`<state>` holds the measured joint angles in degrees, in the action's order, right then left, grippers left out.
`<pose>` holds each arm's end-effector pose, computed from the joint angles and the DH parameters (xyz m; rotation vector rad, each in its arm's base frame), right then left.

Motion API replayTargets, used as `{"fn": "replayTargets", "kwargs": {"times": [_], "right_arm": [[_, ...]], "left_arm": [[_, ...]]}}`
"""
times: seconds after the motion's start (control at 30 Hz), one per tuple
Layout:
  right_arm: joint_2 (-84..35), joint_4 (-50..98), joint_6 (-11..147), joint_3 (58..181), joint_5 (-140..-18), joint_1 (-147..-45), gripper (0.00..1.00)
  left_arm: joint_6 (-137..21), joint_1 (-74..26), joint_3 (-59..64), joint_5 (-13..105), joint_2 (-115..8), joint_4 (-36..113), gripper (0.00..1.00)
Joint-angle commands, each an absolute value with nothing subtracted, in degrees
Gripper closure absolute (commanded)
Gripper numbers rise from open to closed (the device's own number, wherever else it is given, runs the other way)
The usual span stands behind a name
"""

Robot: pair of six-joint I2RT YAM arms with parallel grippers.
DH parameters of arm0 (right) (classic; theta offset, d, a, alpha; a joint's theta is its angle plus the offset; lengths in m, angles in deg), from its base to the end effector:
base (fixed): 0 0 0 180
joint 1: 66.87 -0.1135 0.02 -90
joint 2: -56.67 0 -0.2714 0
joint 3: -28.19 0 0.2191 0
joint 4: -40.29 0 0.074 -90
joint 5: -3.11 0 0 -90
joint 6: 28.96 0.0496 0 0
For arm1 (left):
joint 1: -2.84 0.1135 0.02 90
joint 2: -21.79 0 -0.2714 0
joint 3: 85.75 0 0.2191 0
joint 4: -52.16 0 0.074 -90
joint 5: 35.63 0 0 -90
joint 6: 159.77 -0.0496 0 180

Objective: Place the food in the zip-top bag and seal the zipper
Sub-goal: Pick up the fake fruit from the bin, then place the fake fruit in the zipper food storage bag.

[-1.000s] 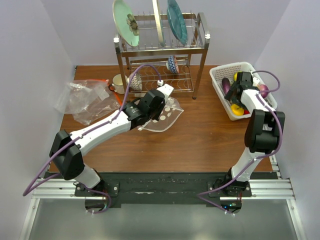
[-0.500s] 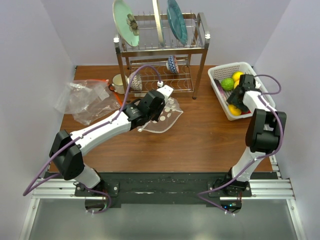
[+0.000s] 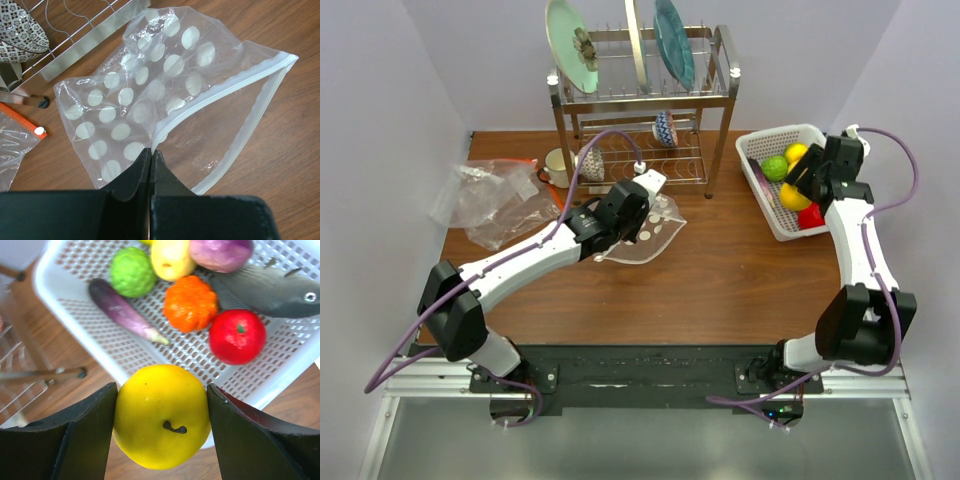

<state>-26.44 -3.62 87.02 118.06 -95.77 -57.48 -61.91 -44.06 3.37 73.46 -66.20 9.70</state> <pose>0.2978 -0.0570 0.3344 0.7521 2.0783 -0.0114 0.2307 -0.2228 0.3092 0.5883 2.1697 -0.1315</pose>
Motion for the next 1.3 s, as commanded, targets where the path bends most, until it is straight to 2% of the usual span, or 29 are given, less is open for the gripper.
{"fn": "replayTargets", "kwargs": {"times": [0.0, 0.23, 0.47, 0.77, 1.0, 1.27], "right_arm": [[-23.3, -2.5, 85.9, 115.5, -88.9, -57.5, 0.41], [-20.2, -2.4, 85.7, 114.5, -78.8, -57.5, 0.45], [-16.6, -1.5, 86.5, 111.4, -63.8, -59.0, 0.49], [-12.4, 0.2, 89.1, 108.1, -61.3, -74.6, 0.49], [-7.9, 10.8, 96.1, 99.9, -58.6, -86.0, 0.49], [-3.2, 26.0, 101.9, 92.4, -60.1, -89.0, 0.51]], "left_arm": [[-62.6, -43.7, 3.2, 73.9, -63.6, 12.1, 1.0], [-62.6, -43.7, 2.9, 73.9, -63.7, 12.3, 1.0], [-62.7, -43.7, 3.1, 73.4, -64.4, 12.2, 1.0], [-62.3, -43.7, 5.5, 69.6, -66.6, 11.5, 1.0], [-60.9, -43.7, 14.3, 67.1, -69.4, 5.3, 1.0], [-57.9, -43.7, 25.8, 58.3, -72.5, -2.7, 1.0]]}}
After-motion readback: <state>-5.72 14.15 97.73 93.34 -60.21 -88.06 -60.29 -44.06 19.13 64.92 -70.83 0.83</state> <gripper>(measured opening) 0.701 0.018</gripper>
